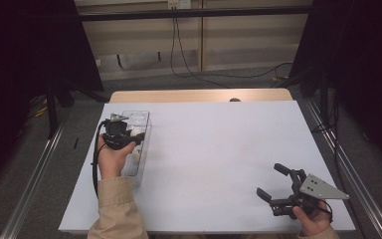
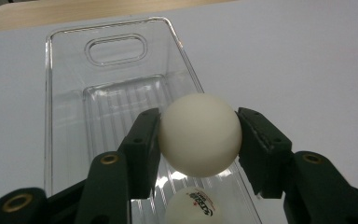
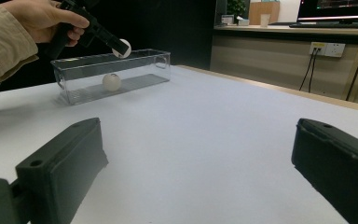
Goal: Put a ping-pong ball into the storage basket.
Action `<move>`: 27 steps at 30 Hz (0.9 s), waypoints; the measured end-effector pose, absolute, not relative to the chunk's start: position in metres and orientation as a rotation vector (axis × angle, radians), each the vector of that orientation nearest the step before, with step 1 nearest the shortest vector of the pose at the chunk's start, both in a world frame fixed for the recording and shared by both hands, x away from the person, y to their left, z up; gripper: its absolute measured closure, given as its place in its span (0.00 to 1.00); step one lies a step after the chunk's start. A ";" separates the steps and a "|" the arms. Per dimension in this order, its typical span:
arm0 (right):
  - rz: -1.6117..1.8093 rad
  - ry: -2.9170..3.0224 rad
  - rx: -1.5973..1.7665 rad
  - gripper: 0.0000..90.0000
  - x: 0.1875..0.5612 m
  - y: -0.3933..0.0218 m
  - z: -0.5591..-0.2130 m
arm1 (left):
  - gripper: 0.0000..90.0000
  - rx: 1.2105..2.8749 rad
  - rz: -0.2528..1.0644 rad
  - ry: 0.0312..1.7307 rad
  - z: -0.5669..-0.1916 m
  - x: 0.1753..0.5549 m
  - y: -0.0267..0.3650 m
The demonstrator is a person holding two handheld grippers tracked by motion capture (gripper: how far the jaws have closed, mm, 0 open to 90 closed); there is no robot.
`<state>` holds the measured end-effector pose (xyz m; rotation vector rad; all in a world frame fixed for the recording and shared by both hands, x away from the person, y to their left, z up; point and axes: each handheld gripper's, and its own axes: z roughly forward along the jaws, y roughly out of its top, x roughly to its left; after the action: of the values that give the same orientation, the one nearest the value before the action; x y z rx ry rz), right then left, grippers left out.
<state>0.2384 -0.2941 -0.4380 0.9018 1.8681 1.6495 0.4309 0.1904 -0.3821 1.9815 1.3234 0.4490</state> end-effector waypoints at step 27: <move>1.650 1.872 0.898 0.02 0.238 -0.293 -0.438 | 0.46 1.936 0.534 1.389 -0.384 0.428 0.204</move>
<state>0.2383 -0.2931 -0.4382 0.8978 1.8723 1.6500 0.4280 0.2042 -0.3843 1.9361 1.3892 0.5344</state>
